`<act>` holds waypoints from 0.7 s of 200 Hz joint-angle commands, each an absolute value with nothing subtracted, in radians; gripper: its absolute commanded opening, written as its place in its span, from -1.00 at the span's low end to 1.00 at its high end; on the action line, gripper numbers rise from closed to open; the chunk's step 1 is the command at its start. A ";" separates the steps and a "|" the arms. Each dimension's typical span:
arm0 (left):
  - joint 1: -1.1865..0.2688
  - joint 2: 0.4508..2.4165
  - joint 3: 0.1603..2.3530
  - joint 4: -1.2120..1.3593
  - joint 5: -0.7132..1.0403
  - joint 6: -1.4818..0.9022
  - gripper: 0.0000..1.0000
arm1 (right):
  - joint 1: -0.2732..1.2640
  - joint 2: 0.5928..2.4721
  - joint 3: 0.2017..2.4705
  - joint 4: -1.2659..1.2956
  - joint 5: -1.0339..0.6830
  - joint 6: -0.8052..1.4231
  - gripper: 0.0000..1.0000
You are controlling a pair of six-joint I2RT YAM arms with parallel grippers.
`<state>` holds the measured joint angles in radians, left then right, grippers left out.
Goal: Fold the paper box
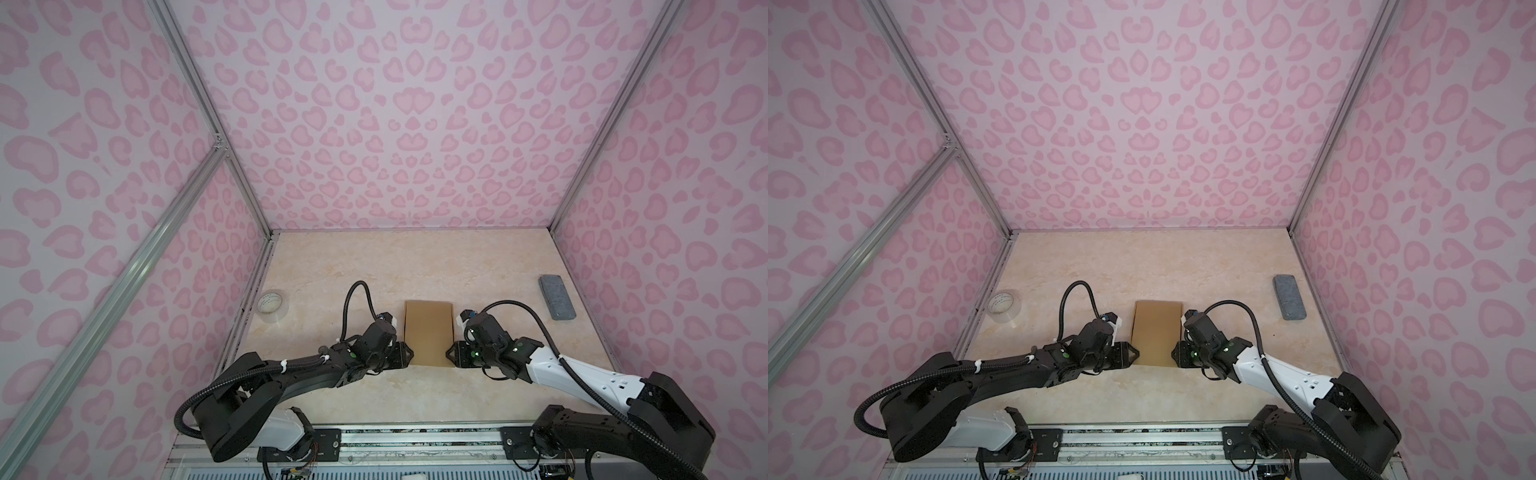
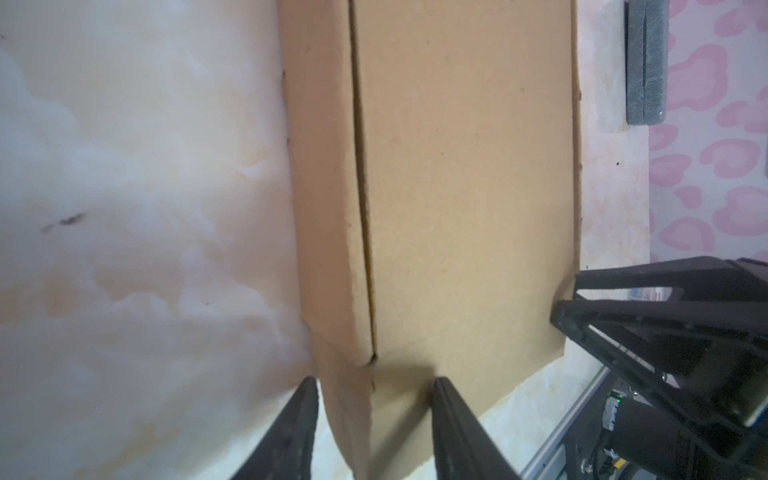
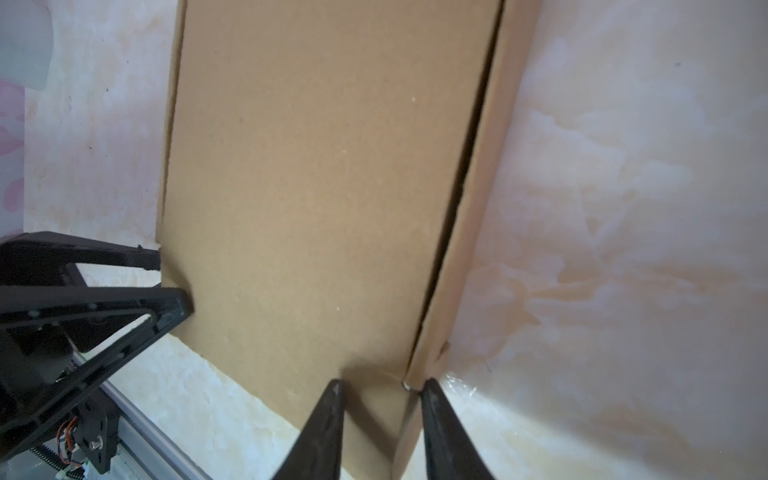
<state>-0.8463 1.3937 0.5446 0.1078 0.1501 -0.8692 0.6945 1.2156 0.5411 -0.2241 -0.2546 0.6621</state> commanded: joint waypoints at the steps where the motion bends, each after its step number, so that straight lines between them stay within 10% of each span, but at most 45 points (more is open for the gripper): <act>1: -0.846 1.399 0.542 0.143 0.155 -0.879 -0.04 | 0.695 1.223 0.536 -0.195 -0.254 0.661 -0.38; 140: -0.734 1.305 0.730 -0.152 0.049 -0.717 0.33 | 0.689 1.214 0.542 -0.199 -0.252 0.655 -0.42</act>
<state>-0.7841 1.3014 0.6758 -0.0658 0.0937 -0.7898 0.6895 1.2171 0.5411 -0.1997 -0.2550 0.6621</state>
